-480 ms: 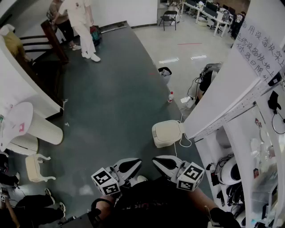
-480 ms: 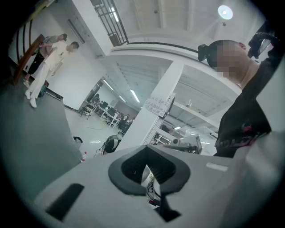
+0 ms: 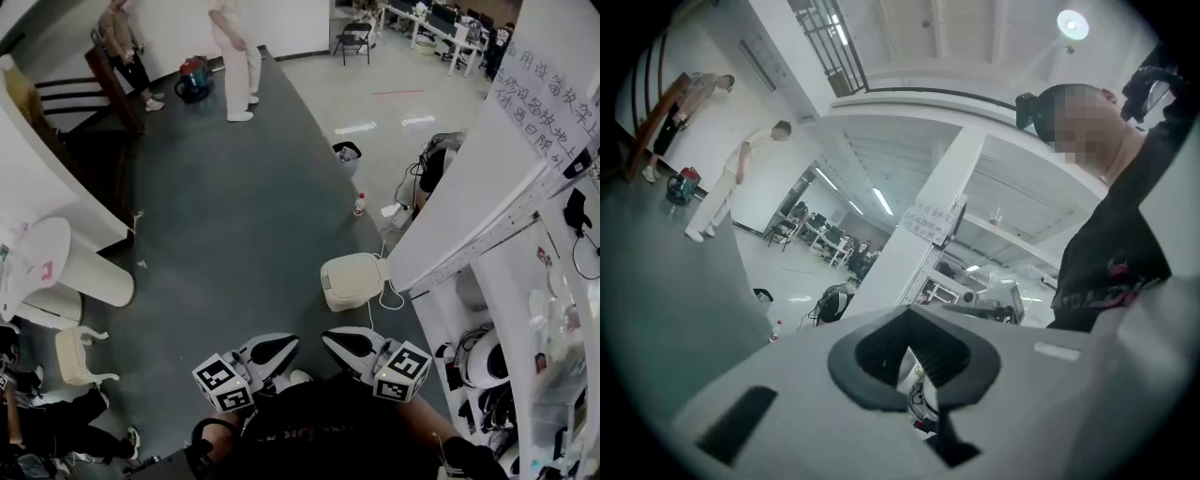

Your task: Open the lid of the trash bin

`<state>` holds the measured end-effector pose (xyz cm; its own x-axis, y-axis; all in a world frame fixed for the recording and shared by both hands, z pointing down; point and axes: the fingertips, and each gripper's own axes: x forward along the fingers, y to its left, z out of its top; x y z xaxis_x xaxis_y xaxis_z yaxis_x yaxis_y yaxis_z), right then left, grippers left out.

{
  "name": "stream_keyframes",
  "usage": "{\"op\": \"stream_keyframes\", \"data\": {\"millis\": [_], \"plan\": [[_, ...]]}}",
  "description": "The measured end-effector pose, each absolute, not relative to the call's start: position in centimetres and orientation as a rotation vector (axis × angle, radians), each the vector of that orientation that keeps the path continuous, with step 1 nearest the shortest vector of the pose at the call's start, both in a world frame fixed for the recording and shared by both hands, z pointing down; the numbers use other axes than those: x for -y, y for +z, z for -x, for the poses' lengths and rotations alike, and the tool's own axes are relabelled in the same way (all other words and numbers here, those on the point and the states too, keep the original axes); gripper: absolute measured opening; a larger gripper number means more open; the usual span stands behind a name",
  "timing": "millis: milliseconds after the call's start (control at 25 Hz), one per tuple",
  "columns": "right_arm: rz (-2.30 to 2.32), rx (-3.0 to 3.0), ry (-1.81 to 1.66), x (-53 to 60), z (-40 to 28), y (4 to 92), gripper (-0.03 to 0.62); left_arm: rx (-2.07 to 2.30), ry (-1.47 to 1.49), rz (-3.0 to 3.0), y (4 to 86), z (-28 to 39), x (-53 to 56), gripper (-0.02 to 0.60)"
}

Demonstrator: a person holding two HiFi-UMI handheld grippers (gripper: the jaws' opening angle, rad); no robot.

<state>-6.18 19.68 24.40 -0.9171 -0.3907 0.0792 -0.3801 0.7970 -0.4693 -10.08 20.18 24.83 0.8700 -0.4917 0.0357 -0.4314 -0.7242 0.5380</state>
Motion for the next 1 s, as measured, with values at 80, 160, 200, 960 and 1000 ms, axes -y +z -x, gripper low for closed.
{"op": "stream_keyframes", "data": {"millis": [80,160,200,960,1000], "plan": [[0.622,-2.947,-0.767,-19.7,6.2,24.2,0.008,0.670,-0.147,-2.490,24.9,10.2,-20.2,0.002],[0.614,-2.944,-0.774,-19.6,6.2,24.2,0.008,0.670,-0.148,-2.490,24.9,10.2,-20.2,0.002],[0.611,-2.945,-0.778,-19.6,6.3,24.2,0.008,0.670,-0.148,-2.490,24.9,10.2,-20.2,0.002],[0.641,-2.916,-0.830,-18.9,5.7,25.0,0.008,0.676,-0.152,-2.446,26.4,10.6,-19.8,0.002],[0.643,-2.912,-0.839,-18.6,5.4,25.0,0.008,0.682,-0.150,-2.443,26.4,10.5,-19.6,0.002]]}}
